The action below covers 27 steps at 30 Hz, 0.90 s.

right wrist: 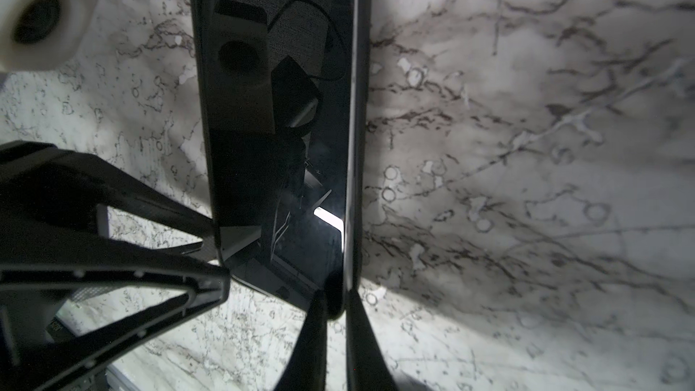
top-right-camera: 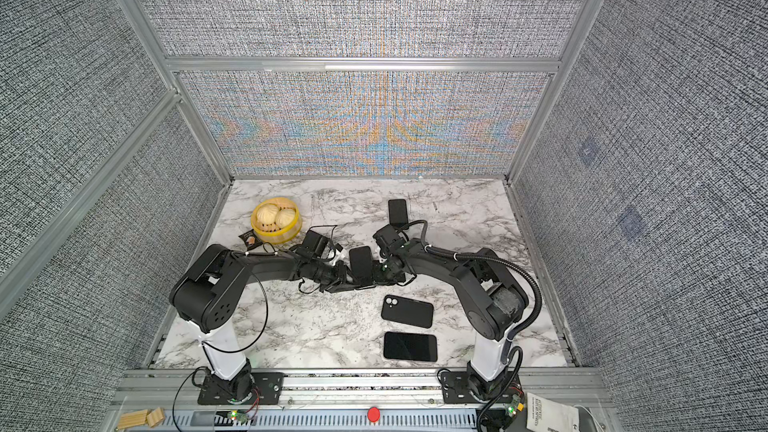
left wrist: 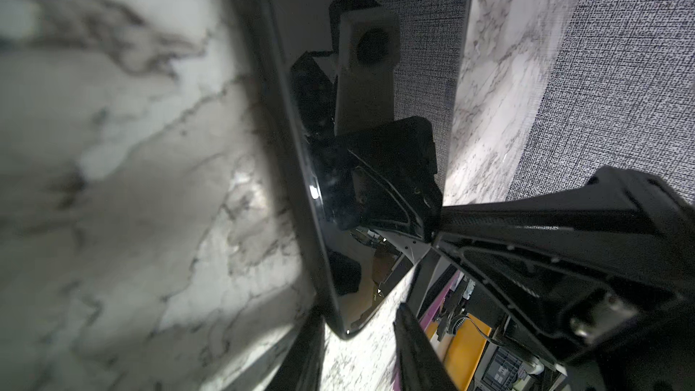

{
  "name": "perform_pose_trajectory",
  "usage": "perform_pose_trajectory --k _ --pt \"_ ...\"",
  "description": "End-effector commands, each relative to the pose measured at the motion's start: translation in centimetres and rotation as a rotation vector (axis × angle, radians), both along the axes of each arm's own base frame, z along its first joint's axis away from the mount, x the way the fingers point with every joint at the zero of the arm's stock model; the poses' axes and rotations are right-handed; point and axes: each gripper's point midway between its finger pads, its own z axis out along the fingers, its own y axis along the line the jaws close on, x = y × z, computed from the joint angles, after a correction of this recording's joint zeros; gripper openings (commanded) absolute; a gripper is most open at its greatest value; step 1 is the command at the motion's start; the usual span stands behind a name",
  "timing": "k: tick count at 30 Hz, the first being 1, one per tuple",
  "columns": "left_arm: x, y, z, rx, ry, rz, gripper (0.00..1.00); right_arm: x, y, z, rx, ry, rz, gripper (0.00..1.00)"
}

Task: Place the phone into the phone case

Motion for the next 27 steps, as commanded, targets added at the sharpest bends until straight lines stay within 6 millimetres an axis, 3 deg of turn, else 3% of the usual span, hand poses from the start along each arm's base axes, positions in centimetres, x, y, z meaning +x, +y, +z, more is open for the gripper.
perform_pose_trajectory --k 1,16,23,27 --pt "-0.9 1.8 -2.7 0.133 0.043 0.025 0.34 -0.7 1.0 -0.6 0.048 0.034 0.024 0.10" --pt "-0.9 2.0 -2.7 0.137 0.033 0.031 0.33 -1.0 0.3 -0.7 0.027 0.026 0.015 0.10" --pt "-1.0 3.0 -2.3 0.200 0.009 0.029 0.36 -0.1 -0.3 1.0 -0.009 -0.036 0.027 0.28" --pt "-0.5 3.3 -2.0 0.229 -0.016 0.022 0.37 0.1 -0.5 0.7 -0.007 -0.027 0.026 0.33"
